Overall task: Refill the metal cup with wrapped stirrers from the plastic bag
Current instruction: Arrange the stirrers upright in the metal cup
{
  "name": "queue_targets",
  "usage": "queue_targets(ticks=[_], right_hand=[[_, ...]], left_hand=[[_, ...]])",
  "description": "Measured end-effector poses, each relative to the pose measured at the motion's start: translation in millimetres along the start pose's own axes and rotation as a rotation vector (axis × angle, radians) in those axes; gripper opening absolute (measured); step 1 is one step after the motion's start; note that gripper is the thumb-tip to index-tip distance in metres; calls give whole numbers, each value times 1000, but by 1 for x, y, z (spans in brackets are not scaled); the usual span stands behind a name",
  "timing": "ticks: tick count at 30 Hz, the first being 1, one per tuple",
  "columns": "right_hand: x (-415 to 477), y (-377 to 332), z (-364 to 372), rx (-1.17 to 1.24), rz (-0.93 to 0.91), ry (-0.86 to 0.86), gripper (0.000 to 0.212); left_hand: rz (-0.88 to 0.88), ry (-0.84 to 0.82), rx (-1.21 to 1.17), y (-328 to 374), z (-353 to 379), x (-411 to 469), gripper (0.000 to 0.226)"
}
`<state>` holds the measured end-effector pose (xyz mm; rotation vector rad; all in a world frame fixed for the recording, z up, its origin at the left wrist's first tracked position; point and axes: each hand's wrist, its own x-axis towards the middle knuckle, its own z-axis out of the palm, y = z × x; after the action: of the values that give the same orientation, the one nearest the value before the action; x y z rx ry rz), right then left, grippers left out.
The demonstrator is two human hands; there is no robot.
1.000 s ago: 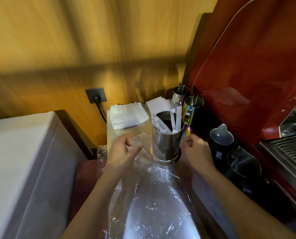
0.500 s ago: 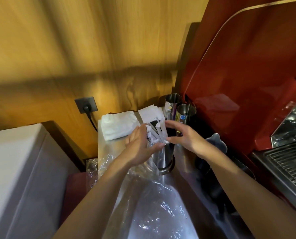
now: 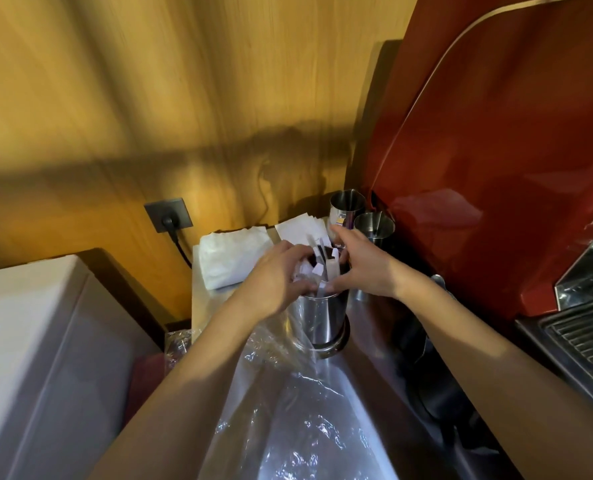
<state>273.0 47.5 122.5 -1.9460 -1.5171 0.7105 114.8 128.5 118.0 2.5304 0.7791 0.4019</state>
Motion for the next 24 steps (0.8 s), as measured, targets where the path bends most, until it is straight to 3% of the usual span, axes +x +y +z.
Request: queue_targets(ticks=[3, 5, 10, 12, 14, 17, 22, 24], right_hand=[[9, -5, -3, -96, -4, -68, 105], [12, -7, -4, -137, -22, -55, 94], [12, -12, -3, -119, -57, -111, 57], [13, -14, -5, -109, -95, -84, 36], [13, -16, -9, -113, -117, -39, 29], [16, -16, -16, -119, -105, -17, 34], [19, -9, -12, -18, -51, -20, 60], [21, -4, -9, -12, -49, 11, 63]], left_hand=[[-52, -54, -27, 2, -4, 7, 73], [-77, -79, -8, 5, -5, 11, 73], [39, -40, -26, 10, -6, 18, 35], [28, -15, -100, 12, -5, 18, 29], [31, 9, -222, 14, -7, 19, 30], [48, 86, -378, 14, -12, 22, 31], [-128, 100, -247, -4, -14, 23, 51], [-199, 142, -269, -8, -13, 20, 49]])
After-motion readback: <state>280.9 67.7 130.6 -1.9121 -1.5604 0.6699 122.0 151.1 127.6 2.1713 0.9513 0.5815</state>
